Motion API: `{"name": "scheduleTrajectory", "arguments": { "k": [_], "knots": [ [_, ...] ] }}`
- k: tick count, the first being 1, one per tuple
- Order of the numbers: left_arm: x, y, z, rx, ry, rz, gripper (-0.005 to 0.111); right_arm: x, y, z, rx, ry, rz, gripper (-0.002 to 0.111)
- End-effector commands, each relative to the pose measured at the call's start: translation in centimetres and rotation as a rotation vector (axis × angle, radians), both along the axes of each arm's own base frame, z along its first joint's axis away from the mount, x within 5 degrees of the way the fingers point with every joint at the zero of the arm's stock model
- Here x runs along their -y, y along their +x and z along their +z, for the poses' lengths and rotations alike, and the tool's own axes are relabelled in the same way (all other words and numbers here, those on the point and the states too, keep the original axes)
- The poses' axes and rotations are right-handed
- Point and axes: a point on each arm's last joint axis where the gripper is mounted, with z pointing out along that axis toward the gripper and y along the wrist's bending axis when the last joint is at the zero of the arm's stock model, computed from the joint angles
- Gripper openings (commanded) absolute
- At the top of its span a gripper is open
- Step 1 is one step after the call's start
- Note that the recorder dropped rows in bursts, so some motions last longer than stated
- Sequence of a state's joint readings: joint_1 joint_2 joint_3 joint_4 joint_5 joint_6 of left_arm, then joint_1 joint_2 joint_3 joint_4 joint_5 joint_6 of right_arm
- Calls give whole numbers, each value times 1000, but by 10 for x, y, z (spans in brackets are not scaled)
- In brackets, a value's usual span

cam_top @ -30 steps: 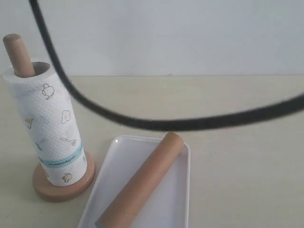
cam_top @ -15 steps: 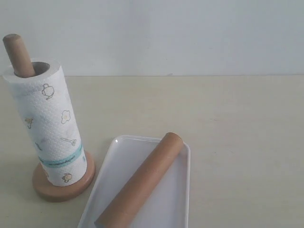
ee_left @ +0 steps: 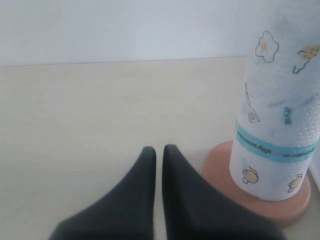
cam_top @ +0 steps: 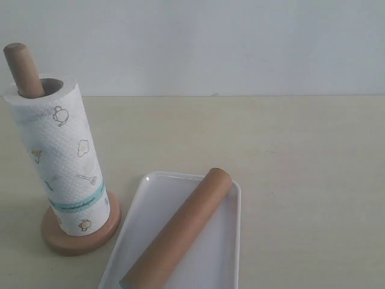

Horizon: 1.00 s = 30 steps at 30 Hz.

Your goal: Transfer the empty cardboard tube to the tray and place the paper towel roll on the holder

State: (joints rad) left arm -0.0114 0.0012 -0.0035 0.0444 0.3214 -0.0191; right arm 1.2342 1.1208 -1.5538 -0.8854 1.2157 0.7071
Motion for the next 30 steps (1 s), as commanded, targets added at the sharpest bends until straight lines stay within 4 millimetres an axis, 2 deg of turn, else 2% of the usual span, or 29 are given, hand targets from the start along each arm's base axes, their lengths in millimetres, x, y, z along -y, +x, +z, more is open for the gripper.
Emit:
{"name": "scheduleTrajectory", "arguments": {
  "k": [1,3,6,11,15,20,30],
  "knots": [
    [0,0,-1,2,-13,3,4,31,-12,13,23,67,8,1],
    [0,0,-1,2,-13,3,4,48,-17,13,26,80,12,1],
    [0,0,-1,2,-13,3,4,72,-21,3,55,98,-6,1],
    [0,0,-1,2,-13,3,4,104,-30,-31,186,143,-24,1],
    [0,0,-1,2,-13,3,4,124,-40,-69,275,140,-72,1],
    [0,0,-1,2,-13,3,4,138,-53,-119,310,176,-171,1],
    [0,0,-1,2,-13,3,4,148,-61,-223,218,271,-413,1]
  ]
}}
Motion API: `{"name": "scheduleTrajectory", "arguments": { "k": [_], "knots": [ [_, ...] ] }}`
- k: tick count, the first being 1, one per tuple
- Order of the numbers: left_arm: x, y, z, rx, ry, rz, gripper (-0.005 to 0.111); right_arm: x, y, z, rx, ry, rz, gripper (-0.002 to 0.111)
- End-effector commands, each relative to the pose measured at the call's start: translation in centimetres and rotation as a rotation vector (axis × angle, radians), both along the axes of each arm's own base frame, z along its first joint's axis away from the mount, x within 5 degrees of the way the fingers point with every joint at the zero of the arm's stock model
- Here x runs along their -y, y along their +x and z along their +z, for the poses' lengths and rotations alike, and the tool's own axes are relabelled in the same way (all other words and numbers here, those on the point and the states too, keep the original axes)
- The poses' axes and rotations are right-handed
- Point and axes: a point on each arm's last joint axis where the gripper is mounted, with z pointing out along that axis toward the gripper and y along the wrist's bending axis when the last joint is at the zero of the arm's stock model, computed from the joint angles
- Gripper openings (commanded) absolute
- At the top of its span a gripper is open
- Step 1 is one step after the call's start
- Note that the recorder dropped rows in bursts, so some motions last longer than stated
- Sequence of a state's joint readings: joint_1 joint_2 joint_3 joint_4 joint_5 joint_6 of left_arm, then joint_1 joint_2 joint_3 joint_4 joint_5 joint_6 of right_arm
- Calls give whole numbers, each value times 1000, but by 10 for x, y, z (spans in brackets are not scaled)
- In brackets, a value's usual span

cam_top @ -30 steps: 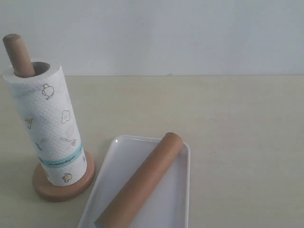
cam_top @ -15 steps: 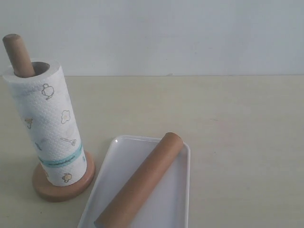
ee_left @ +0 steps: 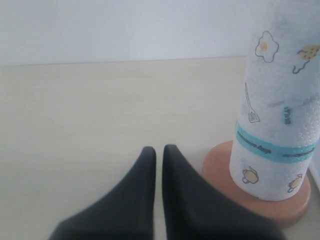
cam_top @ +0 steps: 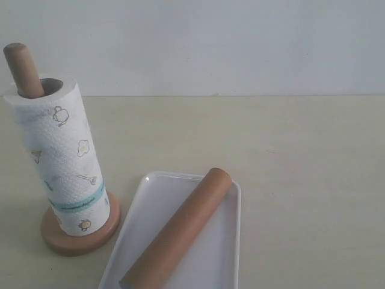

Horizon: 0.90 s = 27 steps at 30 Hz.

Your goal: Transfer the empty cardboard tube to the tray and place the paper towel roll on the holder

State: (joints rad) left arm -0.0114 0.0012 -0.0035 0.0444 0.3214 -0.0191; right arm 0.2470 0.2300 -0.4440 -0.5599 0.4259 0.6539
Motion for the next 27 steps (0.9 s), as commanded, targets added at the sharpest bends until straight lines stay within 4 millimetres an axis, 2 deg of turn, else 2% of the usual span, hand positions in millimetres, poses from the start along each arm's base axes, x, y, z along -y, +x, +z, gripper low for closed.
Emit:
{"name": "scheduleTrajectory", "arguments": {
  "k": [1,5,10,19,27],
  "knots": [
    [0,0,-1,2,-13,3,4,1,2,-39,-42,14,-44,1],
    [0,0,-1,2,-13,3,4,0,5,-59,-98,-43,-34,1],
    [0,0,-1,2,-13,3,4,-2,7,-73,-120,-74,-17,1],
    [0,0,-1,2,-13,3,4,-11,7,-108,-218,-314,125,1],
    [0,0,-1,2,-13,3,4,-13,3,-110,-188,-256,138,1]
  ]
}}
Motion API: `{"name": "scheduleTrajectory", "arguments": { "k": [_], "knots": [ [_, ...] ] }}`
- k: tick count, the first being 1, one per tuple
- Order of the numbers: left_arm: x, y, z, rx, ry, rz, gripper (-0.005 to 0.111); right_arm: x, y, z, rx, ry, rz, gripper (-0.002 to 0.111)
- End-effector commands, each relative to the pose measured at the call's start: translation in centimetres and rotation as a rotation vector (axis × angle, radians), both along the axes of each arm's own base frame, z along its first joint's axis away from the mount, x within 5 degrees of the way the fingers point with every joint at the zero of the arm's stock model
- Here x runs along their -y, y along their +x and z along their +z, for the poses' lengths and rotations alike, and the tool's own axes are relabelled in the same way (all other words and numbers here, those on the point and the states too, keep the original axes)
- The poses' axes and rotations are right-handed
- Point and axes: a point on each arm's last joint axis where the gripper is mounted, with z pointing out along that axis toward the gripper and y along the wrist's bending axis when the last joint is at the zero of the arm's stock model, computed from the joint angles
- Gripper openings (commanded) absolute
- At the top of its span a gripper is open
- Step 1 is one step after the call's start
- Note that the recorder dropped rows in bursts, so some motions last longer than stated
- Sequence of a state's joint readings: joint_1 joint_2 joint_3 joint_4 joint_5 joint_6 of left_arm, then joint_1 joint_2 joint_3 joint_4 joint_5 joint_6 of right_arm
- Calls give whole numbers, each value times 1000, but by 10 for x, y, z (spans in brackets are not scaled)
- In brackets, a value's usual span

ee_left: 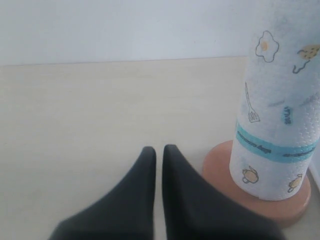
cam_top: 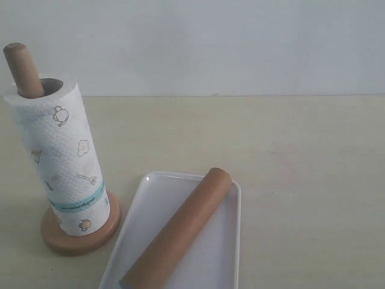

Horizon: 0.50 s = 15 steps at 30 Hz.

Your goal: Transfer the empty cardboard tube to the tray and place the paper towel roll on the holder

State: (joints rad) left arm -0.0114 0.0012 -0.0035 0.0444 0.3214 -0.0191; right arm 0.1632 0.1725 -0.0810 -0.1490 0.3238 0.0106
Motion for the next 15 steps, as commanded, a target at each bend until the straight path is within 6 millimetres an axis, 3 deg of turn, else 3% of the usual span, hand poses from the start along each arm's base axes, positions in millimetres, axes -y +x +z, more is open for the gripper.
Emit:
{"name": "scheduleTrajectory", "arguments": {
  "k": [1,9,15],
  "knots": [
    [0,0,-1,2,-13,3,4,0,-5,4,64,33,1,1],
    [0,0,-1,2,-13,3,4,2,-14,3,92,22,-2,1],
    [0,0,-1,2,-13,3,4,0,-11,-17,86,65,3,1]
  ]
}}
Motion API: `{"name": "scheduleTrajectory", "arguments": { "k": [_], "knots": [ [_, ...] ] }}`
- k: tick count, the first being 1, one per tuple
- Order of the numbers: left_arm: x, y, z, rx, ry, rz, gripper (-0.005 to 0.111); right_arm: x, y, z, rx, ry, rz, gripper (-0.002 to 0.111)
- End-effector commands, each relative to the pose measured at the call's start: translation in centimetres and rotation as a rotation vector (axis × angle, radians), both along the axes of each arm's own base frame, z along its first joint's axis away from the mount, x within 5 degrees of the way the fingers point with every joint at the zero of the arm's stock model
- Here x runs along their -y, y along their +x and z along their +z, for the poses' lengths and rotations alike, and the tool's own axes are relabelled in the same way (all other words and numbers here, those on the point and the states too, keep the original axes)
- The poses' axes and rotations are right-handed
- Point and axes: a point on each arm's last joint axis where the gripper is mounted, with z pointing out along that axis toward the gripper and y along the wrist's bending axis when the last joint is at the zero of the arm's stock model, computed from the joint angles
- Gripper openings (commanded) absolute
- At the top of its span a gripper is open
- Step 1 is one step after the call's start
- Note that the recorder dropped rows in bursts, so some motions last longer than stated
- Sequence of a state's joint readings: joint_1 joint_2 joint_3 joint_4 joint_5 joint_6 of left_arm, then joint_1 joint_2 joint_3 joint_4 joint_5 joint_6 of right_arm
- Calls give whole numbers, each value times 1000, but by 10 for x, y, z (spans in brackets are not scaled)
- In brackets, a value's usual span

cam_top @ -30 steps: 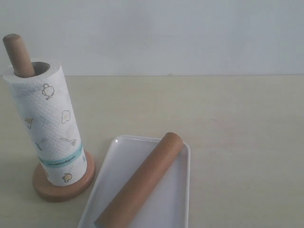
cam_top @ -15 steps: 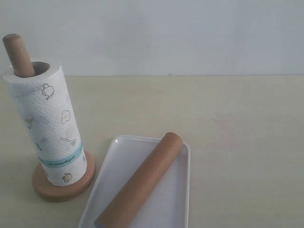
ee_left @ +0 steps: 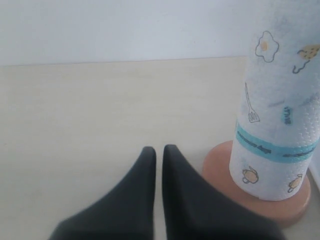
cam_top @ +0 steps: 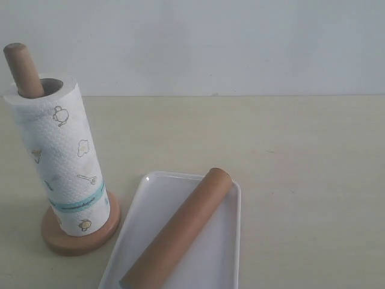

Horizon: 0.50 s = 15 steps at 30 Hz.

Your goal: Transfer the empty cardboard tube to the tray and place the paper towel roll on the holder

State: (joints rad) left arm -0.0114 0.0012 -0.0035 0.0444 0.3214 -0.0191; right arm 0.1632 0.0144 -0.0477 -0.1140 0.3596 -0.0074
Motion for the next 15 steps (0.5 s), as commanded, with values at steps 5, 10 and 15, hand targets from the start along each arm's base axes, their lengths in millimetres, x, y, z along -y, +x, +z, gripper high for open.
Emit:
{"name": "scheduleTrajectory", "arguments": {
  "k": [5,10,15],
  "knots": [
    [0,0,-1,2,-13,3,4,-1,1,-12,-12,52,-4,1],
    [0,0,-1,2,-13,3,4,-1,1,-13,-14,52,-4,1],
    [0,0,-1,2,-13,3,4,4,1,-13,-13,51,-100,1]
  ]
}}
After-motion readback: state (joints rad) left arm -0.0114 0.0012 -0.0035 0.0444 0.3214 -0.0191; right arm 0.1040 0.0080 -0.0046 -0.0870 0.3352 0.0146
